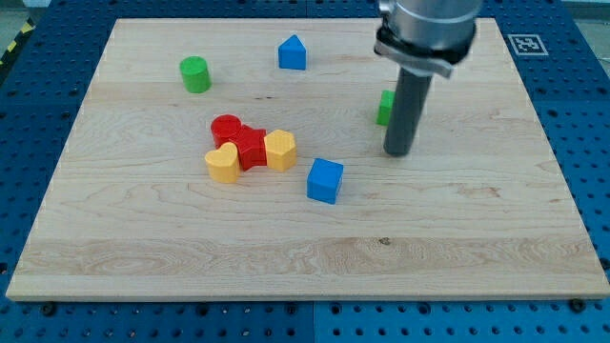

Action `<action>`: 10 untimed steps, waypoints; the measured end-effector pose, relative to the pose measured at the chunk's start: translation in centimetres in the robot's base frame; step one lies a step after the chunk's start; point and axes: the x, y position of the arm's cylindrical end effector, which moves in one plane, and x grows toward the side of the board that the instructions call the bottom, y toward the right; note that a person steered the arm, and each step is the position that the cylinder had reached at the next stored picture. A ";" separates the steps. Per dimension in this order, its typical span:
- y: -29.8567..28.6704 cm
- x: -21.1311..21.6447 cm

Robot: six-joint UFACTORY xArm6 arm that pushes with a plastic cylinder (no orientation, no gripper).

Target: Move the blue cube below the green star

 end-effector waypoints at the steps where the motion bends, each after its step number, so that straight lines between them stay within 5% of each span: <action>1: 0.0 6.8; 2: -0.6 11.1; 4: -11.7 7.6; 10: -6.8 2.0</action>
